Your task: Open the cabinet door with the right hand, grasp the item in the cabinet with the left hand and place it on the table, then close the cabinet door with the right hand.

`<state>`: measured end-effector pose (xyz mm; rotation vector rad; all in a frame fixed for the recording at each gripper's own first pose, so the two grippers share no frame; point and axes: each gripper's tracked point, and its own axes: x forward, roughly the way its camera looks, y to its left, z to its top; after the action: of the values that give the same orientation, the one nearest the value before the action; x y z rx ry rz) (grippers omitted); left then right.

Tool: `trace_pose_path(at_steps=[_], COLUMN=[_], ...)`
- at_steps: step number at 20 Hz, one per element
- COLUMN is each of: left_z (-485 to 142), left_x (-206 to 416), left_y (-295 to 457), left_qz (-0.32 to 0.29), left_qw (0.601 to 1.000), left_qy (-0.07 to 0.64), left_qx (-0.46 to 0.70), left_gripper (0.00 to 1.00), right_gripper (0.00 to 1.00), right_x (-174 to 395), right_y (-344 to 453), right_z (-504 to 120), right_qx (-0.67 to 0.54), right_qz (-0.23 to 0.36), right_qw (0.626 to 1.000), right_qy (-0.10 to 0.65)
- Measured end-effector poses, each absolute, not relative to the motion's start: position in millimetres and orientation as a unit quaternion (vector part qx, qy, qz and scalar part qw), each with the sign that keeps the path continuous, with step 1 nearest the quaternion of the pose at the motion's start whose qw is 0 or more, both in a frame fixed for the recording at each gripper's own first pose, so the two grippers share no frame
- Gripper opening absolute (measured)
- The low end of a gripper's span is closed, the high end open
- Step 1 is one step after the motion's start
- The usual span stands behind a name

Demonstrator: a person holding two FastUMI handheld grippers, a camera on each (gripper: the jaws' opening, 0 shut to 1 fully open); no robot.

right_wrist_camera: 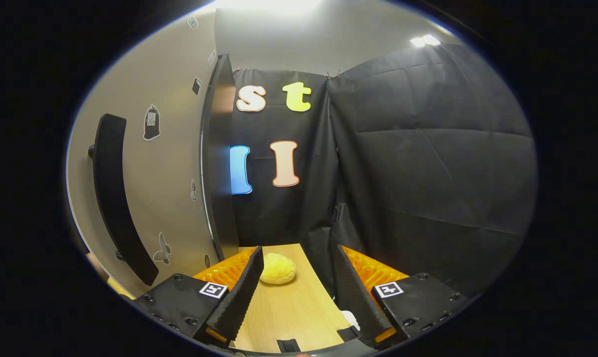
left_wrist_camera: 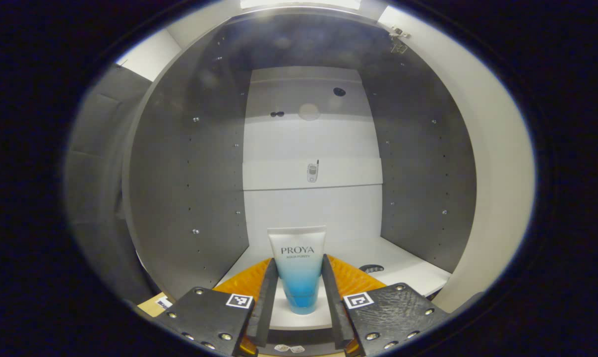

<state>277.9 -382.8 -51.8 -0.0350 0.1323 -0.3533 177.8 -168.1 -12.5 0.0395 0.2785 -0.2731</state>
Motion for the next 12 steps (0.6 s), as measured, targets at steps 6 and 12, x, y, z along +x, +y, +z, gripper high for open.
trace_pose_path(at_steps=[6, 12], left_z=[-39, -34], left_x=[251, 205], left_y=[-362, -330], left_qz=[-0.177, -0.164], left_qw=[0.983, 0.986], left_qy=[0.045, 0.025], left_qx=[-0.026, -0.015], left_gripper=[0.49, 0.49], right_gripper=[0.92, 0.89], right_x=[184, 188], right_y=[-167, -161], right_z=[-11, -9], right_qx=[0.025, 0.024], right_qz=[-0.115, -0.080], right_qw=[0.984, 0.988], right_qy=[0.134, 0.131])
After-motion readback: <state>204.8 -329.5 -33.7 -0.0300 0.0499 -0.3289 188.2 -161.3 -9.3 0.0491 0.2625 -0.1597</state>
